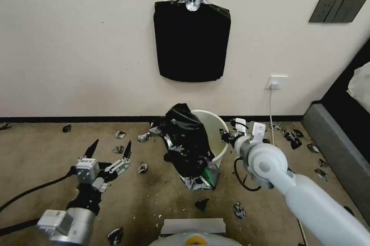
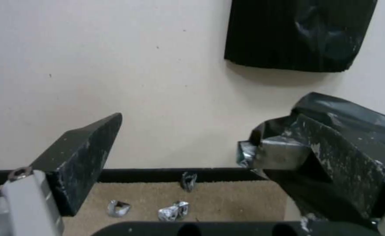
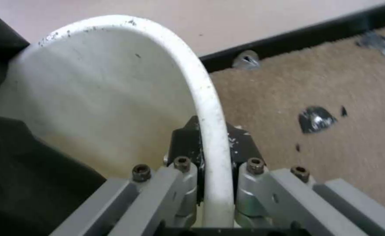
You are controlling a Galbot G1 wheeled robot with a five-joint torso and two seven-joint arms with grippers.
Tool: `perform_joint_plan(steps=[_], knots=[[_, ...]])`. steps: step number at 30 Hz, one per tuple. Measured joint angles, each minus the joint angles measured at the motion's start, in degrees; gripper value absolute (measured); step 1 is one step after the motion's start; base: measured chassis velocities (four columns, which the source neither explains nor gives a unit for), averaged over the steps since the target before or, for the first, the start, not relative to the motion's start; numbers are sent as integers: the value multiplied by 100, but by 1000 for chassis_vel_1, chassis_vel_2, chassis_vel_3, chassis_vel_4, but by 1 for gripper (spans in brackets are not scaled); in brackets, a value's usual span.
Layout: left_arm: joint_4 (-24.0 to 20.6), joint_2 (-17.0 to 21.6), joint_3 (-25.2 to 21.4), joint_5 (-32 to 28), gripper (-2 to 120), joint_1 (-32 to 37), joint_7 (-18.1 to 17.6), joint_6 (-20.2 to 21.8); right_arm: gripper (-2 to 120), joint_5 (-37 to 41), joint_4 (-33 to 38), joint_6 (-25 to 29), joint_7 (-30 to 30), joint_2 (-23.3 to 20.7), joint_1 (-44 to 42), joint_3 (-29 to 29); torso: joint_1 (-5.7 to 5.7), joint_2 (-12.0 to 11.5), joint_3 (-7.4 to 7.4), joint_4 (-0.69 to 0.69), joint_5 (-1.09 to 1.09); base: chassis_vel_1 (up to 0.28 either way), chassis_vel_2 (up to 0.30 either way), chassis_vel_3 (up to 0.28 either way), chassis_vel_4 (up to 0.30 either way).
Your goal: Place a trash bag onto the trash bin.
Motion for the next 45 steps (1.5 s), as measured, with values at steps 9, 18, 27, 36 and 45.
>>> perform_joint_plan(steps=[9,18,27,36,45], knots=[[20,24,-131,-126,100,-30,1,-1,7,-444,2,377,323,546,-617,215,0,0,0,0,1,0,0,0,0],[33,0,-147,-143,100,-25,3,-4,7,-727,-117,493,243,786,-854,171,0,0,0,-1,0,0,0,0,0],[22,-28,-128,-132,100,-1,5,-11,7,-815,-307,543,199,1002,-938,163,0,0,0,-1,0,0,0,0,0],[13,-64,-78,-111,100,-4,6,-13,31,-1046,-229,512,55,927,-1100,137,0,0,0,0,3,0,0,0,0],[7,-78,-63,-107,100,-9,7,-23,61,-1851,372,502,-222,592,-1347,175,0,0,0,0,1,0,0,0,0]])
